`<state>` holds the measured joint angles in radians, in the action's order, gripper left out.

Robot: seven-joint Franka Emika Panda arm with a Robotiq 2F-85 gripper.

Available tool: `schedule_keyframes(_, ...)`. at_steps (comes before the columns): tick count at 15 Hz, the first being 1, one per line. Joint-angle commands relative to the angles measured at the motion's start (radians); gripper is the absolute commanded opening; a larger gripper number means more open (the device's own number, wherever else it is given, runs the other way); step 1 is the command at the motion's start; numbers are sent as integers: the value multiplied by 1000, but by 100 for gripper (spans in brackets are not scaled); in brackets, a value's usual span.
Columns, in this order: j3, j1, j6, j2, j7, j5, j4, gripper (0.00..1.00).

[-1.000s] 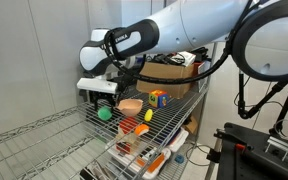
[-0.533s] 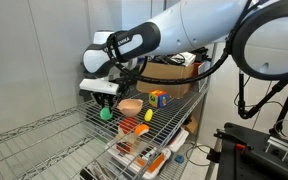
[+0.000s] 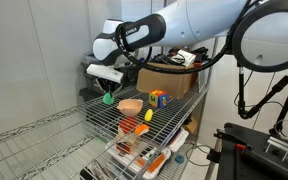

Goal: Move the green object to the right

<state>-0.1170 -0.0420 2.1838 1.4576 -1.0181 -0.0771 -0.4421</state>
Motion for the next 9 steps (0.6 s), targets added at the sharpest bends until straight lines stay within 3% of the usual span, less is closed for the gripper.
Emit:
schedule_keyframes(1, 18, -66, 37, -33, 0, -2, -2, 5)
schedule_keyframes(9, 23, -218, 19, -60, -1, -19, -22, 5)
